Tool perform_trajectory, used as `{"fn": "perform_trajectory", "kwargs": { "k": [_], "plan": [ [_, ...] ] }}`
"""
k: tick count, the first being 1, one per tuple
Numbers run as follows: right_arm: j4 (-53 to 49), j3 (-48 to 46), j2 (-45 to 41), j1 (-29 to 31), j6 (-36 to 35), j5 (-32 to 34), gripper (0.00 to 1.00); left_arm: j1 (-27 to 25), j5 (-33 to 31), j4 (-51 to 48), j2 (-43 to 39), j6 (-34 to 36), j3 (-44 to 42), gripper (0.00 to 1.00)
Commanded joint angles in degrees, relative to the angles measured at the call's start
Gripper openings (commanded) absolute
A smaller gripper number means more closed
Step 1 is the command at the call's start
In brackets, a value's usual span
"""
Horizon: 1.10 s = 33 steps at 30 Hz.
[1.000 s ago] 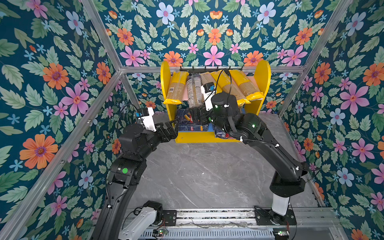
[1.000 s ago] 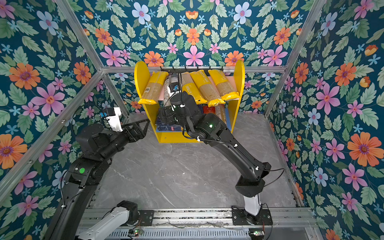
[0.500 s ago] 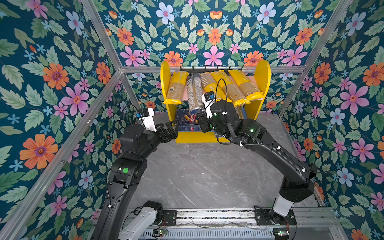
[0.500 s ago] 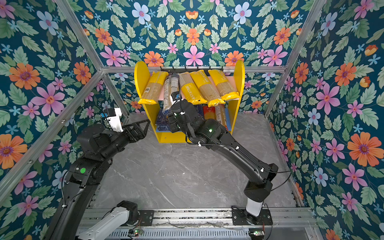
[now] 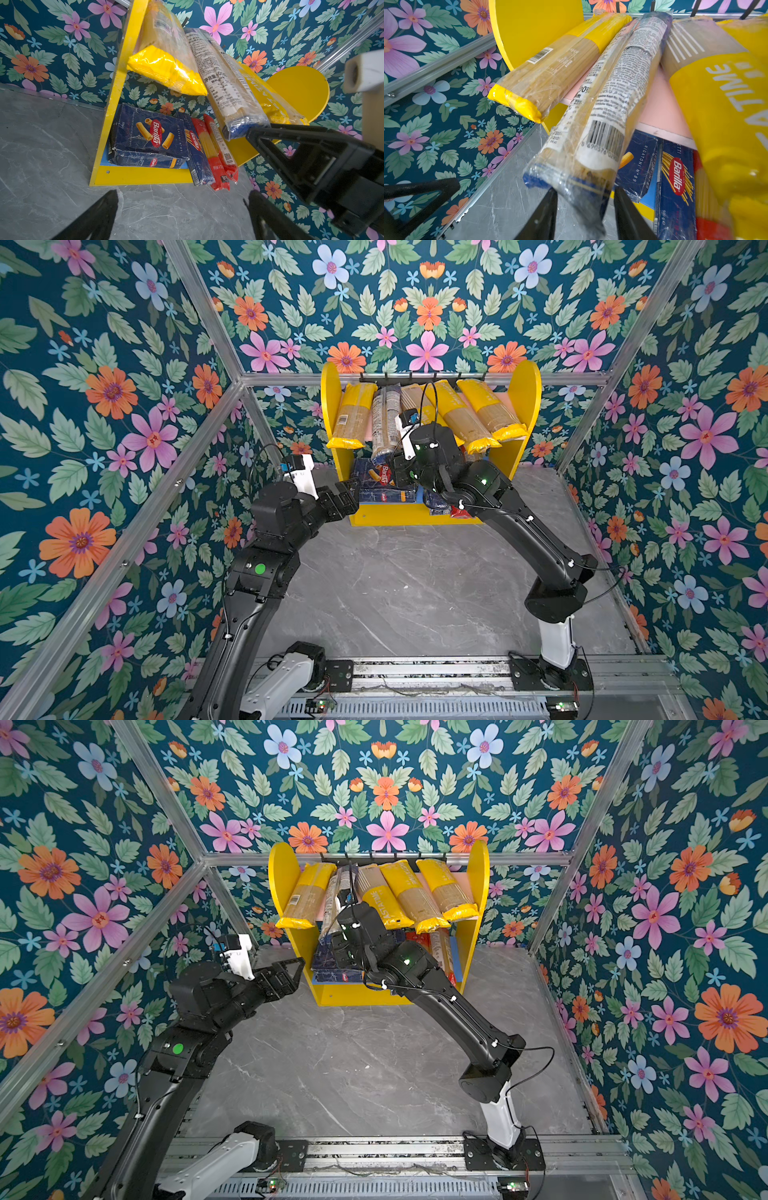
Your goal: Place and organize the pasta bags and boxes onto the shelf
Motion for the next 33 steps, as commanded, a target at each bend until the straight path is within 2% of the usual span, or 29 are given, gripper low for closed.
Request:
{"fn": "perform_trajectory", "kwargs": {
  "k": [1, 6, 10, 13, 15, 18, 21, 26, 33],
  "plan": [
    [-1.3, 4.5, 2.3, -1.3, -0.2, -1.6, 0.46, 0.0, -0.5, 1.9, 0.1, 0.7, -0.1, 1.0],
    [-3.9, 9.7, 5.8, -3.0, 0.0, -3.2, 0.48, 0.0, -0.5, 2.0, -0.1, 0.5, -0.5, 1.0],
    [-4.5, 7.6, 2.8, -2.8, -1.5, -5.1, 0.62, 0.0, -0.5, 1.9, -0.4, 0.4, -0.7, 1.0],
    [2.2, -3.9, -6.4, -2.0, -3.3, -5.7, 0.73, 0.0, -0.2, 1.9, -0.8, 0.3, -1.0, 1.0],
    [9.1, -15.9, -15.2, -2.0, -3.3, -5.9, 0.77, 0.0, 0.0, 2.1, -1.1, 0.1, -1.6, 0.99],
    [12.6, -24.6, -23.2, -2.2, -4.0, -1.6, 0.79, 0.0, 0.3, 2.3, -1.5, -0.2, -2.5, 1.0],
    [11.7, -28.5, -26.0, -4.2, -4.4, 2.5, 0.79, 0.0, 1.0, 2.7, -1.5, -0.5, -3.1, 1.0],
    [16.9, -36.3, -29.8, -6.9, -3.3, 1.1, 0.79, 0.0, 1.6, 4.0, -1.5, -1.4, -3.9, 1.0],
    [20.3, -37.5, -29.4, -8.2, -4.6, 2.2, 0.78, 0.0, 1.5, 4.1, -1.5, -1.7, -4.0, 1.0]
  ]
}}
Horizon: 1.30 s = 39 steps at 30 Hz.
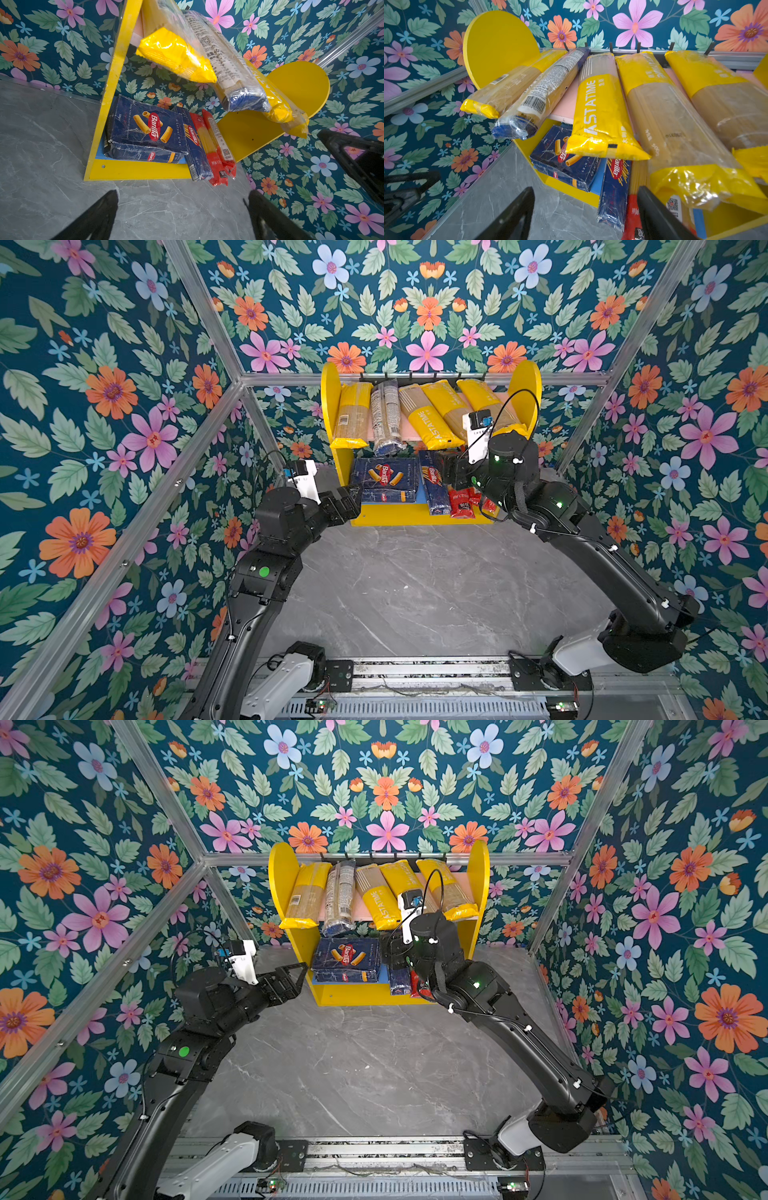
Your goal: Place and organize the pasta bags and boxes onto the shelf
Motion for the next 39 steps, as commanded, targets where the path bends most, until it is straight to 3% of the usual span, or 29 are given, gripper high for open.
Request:
{"fn": "perform_trajectory", "kwargs": {
  "k": [1, 7, 31, 35, 39],
  "plan": [
    [4.4, -0.2, 0.5, -1.0, -0.6, 0.6, 0.78, 0.0, 0.1, 1.8, 0.1, -0.2, -0.1, 0.99],
    [5.8, -0.1, 2.9, -3.4, 1.0, -2.1, 0.77, 0.1, -0.1, 2.2, 0.8, -0.1, -0.3, 0.99],
    [2.4, 3.9, 9.4, -3.4, 9.8, -19.0, 0.77, 0.0, -1.1, 1.7, 0.9, 0.7, -0.9, 0.99],
    [2.1, 4.8, 11.5, -3.2, 9.9, -20.0, 0.77, 0.0, -1.5, 1.4, 0.5, 0.9, -0.9, 0.99],
    [1.4, 4.0, 7.6, -3.0, 7.4, -16.7, 0.78, 0.0, -1.6, 1.0, 0.3, 1.2, -0.6, 0.99]
  ]
}}
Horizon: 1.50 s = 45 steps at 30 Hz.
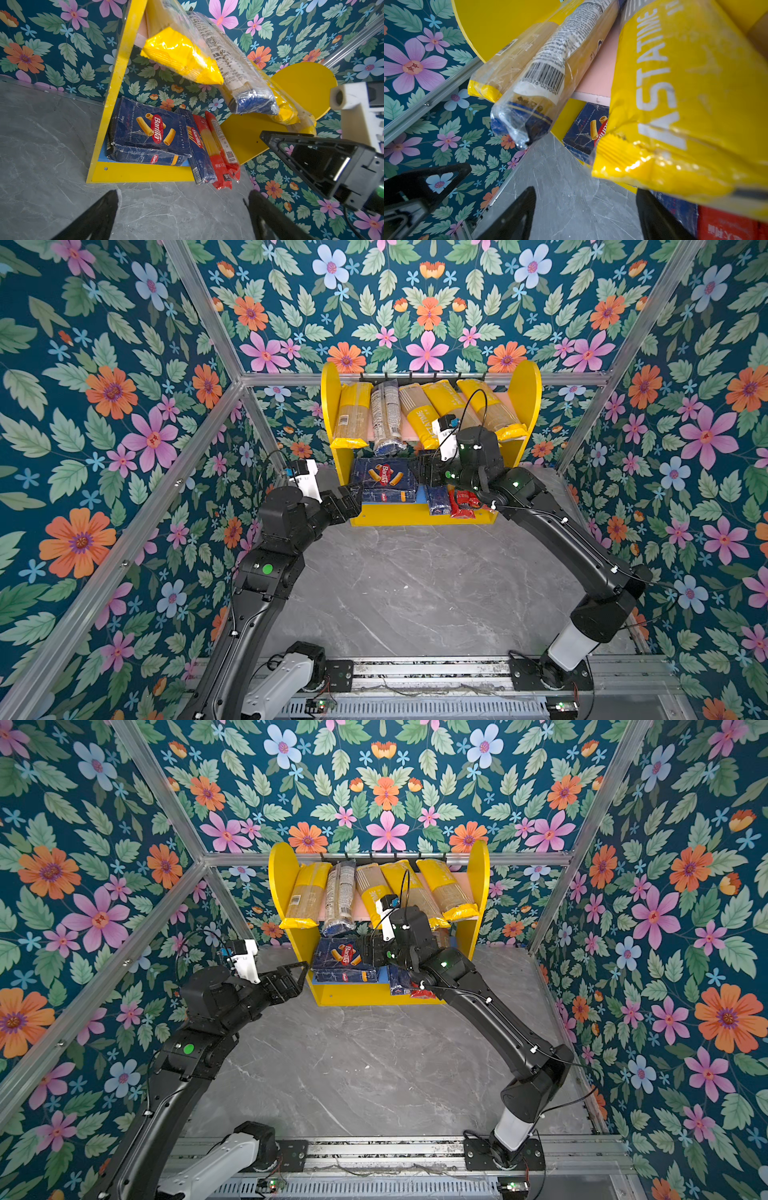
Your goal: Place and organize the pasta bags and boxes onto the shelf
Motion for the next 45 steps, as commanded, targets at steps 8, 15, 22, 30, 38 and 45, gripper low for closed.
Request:
{"fn": "perform_trajectory", "kwargs": {
  "k": [8, 15, 22, 30, 38, 45],
  "plan": [
    [-1.0, 0.9, -7.3, 0.0, -8.1, 5.7, 0.86, 0.0, 0.7, 0.9, 0.0, 0.6, 0.2, 0.99],
    [2.0, 1.6, -4.7, -1.0, -13.0, 9.1, 0.9, 0.0, 0.9, 2.6, 1.0, -0.2, -0.4, 0.99],
    [1.5, 3.0, -2.3, -3.3, -12.6, 9.3, 0.91, 0.1, 0.7, 3.0, 1.5, -0.1, -0.3, 0.99],
    [0.4, 2.1, -1.9, -4.0, -8.1, 2.7, 0.92, 0.0, 0.9, 3.5, 2.3, -0.2, -0.2, 0.99],
    [-0.1, 1.4, -1.6, -3.9, -4.7, -1.9, 0.92, 0.0, 1.1, 3.6, 2.2, -0.3, -0.5, 0.99],
    [-1.1, 2.1, -1.9, -2.4, -5.1, -1.4, 0.92, 0.0, 1.3, 3.4, 1.8, -0.3, -0.6, 0.99]
  ]
}}
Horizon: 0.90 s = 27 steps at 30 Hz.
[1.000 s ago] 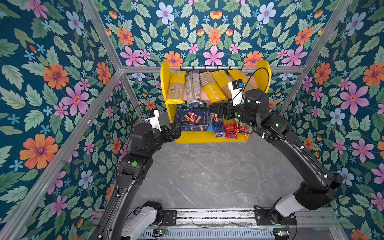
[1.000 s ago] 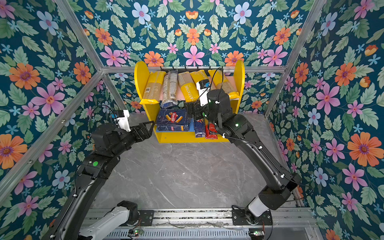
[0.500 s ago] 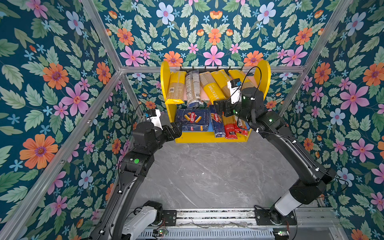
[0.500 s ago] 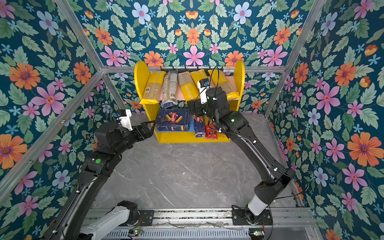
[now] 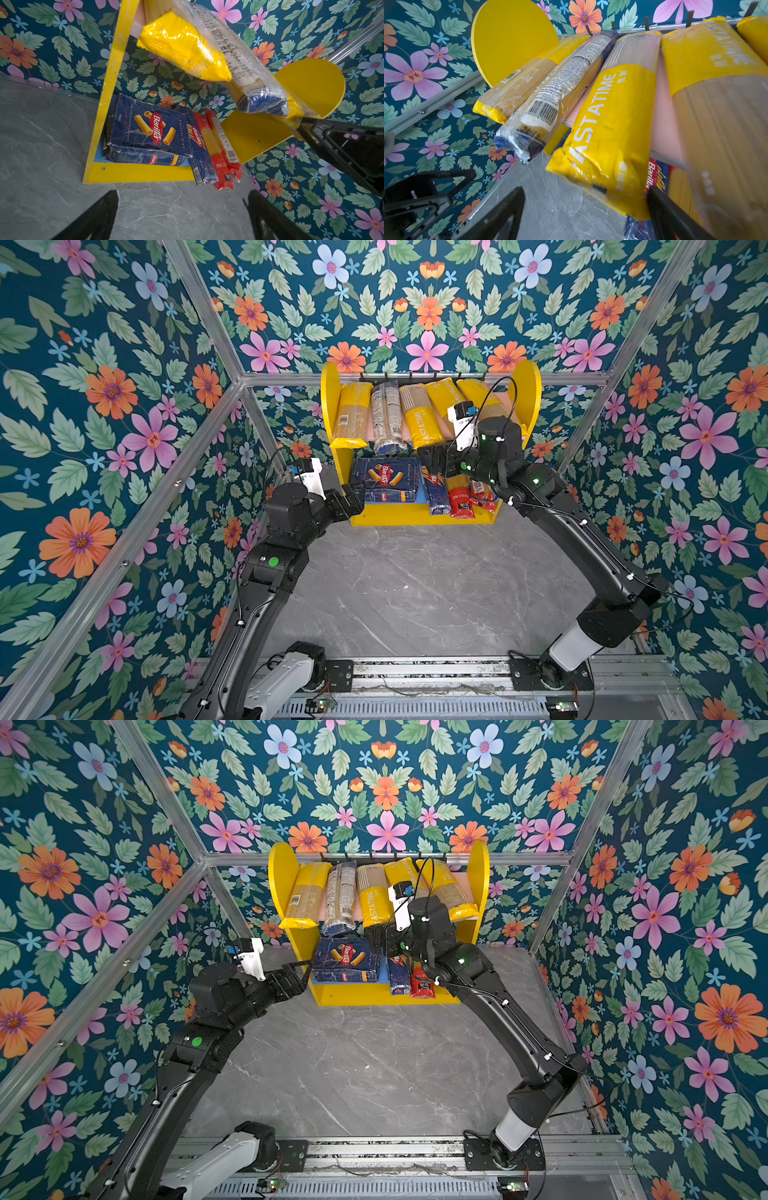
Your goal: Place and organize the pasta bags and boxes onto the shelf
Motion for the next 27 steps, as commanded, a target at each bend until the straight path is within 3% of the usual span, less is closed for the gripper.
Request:
{"fn": "perform_trajectory", "kwargs": {
  "k": [1, 14, 19, 27],
  "plan": [
    [-1.7, 0.6, -0.4, 0.6, 0.6, -1.2, 0.92, 0.0, 0.1, 1.3, -0.3, 0.0, 0.1, 0.99],
    [-3.5, -1.8, -9.2, 1.3, -2.8, 2.5, 0.95, 0.0, -1.3, -1.0, -2.1, 1.4, 0.7, 1.0],
    [-5.2, -8.7, -17.5, 1.3, -4.4, 7.3, 0.98, 0.0, -2.8, -3.0, -2.5, 4.1, -0.3, 1.0],
    [-10.8, -26.4, -29.7, 1.0, -0.8, 17.7, 0.99, 0.0, -14.0, -2.2, -3.7, 8.8, -8.6, 1.0]
  ]
}}
